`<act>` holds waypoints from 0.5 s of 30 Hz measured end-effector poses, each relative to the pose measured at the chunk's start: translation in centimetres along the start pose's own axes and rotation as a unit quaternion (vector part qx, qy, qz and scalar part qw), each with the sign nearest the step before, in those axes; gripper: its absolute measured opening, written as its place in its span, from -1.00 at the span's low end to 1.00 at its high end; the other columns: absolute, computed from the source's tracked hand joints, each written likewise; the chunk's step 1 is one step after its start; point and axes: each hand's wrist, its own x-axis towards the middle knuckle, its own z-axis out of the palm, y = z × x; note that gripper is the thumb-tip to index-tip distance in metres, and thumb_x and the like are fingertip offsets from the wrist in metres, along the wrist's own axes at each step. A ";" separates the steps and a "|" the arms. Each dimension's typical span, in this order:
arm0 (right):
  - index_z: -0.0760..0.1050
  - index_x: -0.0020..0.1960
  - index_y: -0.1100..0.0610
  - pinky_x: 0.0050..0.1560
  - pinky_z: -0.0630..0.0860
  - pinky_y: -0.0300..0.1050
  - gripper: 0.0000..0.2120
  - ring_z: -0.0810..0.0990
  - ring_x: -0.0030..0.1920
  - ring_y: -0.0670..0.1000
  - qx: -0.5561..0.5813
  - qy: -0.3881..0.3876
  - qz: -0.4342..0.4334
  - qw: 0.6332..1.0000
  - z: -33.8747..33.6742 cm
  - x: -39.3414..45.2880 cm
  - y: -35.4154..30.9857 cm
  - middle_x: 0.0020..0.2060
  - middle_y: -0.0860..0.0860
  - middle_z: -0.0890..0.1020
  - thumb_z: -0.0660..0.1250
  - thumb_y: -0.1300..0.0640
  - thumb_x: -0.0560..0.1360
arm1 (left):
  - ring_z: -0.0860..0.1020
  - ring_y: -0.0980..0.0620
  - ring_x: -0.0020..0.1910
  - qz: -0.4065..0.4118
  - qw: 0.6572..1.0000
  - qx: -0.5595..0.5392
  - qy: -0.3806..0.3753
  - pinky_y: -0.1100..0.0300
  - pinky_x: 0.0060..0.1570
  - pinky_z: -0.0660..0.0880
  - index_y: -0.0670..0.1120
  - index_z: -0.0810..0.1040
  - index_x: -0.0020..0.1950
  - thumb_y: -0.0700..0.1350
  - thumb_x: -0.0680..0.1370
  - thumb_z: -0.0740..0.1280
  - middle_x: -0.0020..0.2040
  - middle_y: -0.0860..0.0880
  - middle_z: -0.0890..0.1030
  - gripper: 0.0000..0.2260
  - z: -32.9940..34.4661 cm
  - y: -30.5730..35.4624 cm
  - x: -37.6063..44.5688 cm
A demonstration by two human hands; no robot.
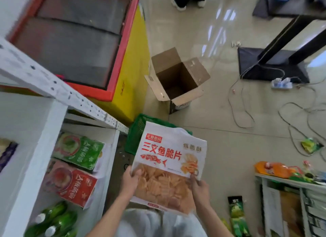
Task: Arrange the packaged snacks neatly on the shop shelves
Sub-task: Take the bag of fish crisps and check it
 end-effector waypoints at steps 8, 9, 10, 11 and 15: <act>0.68 0.01 0.20 -0.22 0.59 -0.09 -0.80 0.75 -0.15 0.10 0.029 0.028 0.134 0.990 4.0 9.4 4.0 -0.20 0.09 0.78 0.38 0.07 0.65 | 0.64 -0.03 0.14 -0.043 0.994 0.098 -0.030 -0.02 0.09 0.59 0.04 0.51 0.30 0.01 0.70 0.29 0.16 0.00 0.64 -0.81 2.9 -2.3 9.8; 0.69 0.00 0.21 -0.21 0.58 -0.08 -0.79 0.74 -0.16 0.12 0.017 0.034 0.145 0.989 4.3 10.3 4.6 -0.22 0.10 0.77 0.38 0.08 0.65 | 0.65 -0.03 0.14 -0.043 0.992 0.110 -0.043 -0.04 0.11 0.61 0.05 0.51 0.29 0.02 0.70 0.29 0.16 0.00 0.65 -0.82 3.2 -2.8 10.9; 0.70 0.00 0.23 -0.18 0.59 -0.06 -0.77 0.74 -0.15 0.14 0.006 0.039 0.159 0.986 4.5 11.2 5.2 -0.23 0.10 0.77 0.39 0.07 0.64 | 0.66 -0.03 0.14 -0.045 0.989 0.128 -0.057 -0.04 0.12 0.63 0.07 0.52 0.28 0.04 0.70 0.29 0.15 0.01 0.66 -0.82 3.4 -3.3 12.1; 0.71 -0.01 0.23 -0.14 0.59 -0.01 -0.76 0.74 -0.13 0.16 -0.002 0.045 0.175 0.984 4.8 11.9 5.9 -0.23 0.09 0.77 0.39 0.06 0.64 | 0.66 -0.03 0.14 -0.048 0.986 0.145 -0.070 -0.05 0.11 0.63 0.08 0.52 0.28 0.07 0.69 0.28 0.15 0.02 0.67 -0.81 3.6 -3.9 13.2; 0.71 0.03 0.22 -0.08 0.62 0.06 -0.75 0.76 -0.12 0.17 0.000 0.055 0.187 0.981 6.4 14.0 7.1 -0.22 0.09 0.78 0.40 0.04 0.63 | 0.67 0.00 0.10 -0.050 0.979 0.178 -0.091 -0.08 0.10 0.64 0.12 0.52 0.22 0.14 0.68 0.27 0.09 0.08 0.67 -0.83 3.8 -4.8 17.1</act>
